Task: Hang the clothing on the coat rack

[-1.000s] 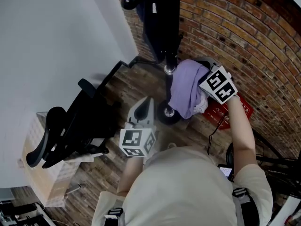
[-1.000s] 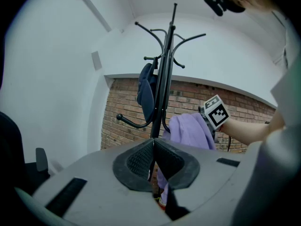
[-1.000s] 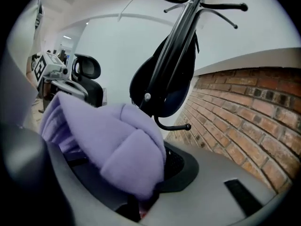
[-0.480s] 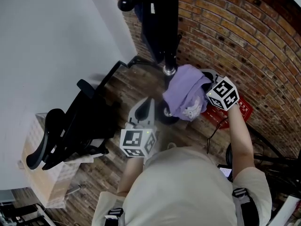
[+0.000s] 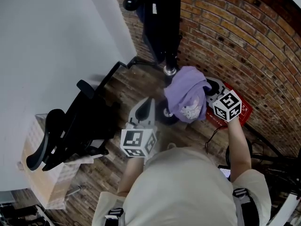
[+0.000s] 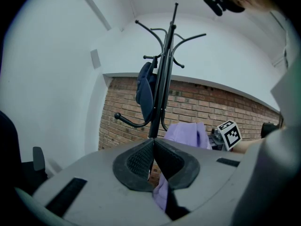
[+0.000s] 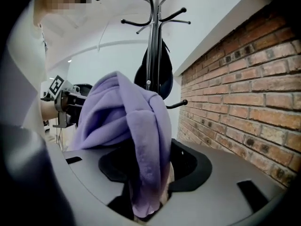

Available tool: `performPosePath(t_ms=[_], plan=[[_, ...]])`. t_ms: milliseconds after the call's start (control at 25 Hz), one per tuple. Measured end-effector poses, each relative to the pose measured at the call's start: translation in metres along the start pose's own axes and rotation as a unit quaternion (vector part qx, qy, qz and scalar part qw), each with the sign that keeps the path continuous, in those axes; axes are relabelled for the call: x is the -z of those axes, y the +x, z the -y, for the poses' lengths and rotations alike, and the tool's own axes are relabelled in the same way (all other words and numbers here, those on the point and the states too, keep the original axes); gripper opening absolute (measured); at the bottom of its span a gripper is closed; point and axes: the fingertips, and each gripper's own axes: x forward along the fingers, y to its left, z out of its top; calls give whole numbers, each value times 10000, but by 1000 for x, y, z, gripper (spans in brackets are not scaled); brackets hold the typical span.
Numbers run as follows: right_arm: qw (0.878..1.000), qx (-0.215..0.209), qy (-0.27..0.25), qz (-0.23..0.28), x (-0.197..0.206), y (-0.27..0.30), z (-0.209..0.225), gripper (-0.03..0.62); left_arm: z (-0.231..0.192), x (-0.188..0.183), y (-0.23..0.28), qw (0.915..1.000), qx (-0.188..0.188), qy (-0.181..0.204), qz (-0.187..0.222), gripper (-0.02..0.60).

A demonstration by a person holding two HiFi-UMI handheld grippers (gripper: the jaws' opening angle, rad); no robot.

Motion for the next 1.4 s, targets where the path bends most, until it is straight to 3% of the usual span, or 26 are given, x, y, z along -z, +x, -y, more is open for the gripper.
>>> performPosePath(t_ms=[520,680,800,1120,1400], plan=[[9946,983,129,295,-12,-56,-1,173,5,-4,-14,9998,173,-2,26,5],[9890,1296,304,641,-28,-78,-13,173,9,-4,-25,9997,261,15,19,5],[9852,1431,383,862,-42,-91,-33,169,8,-3,-38,9995,309,12,0,5],[9759,1902,311,1027,-63,-107,-105,40,10,1,-84,9986,530,11,-60,5],[9717,1969,499,1207,-70,-115,-178,12,7,11,-135,9977,671,9,-113,5]])
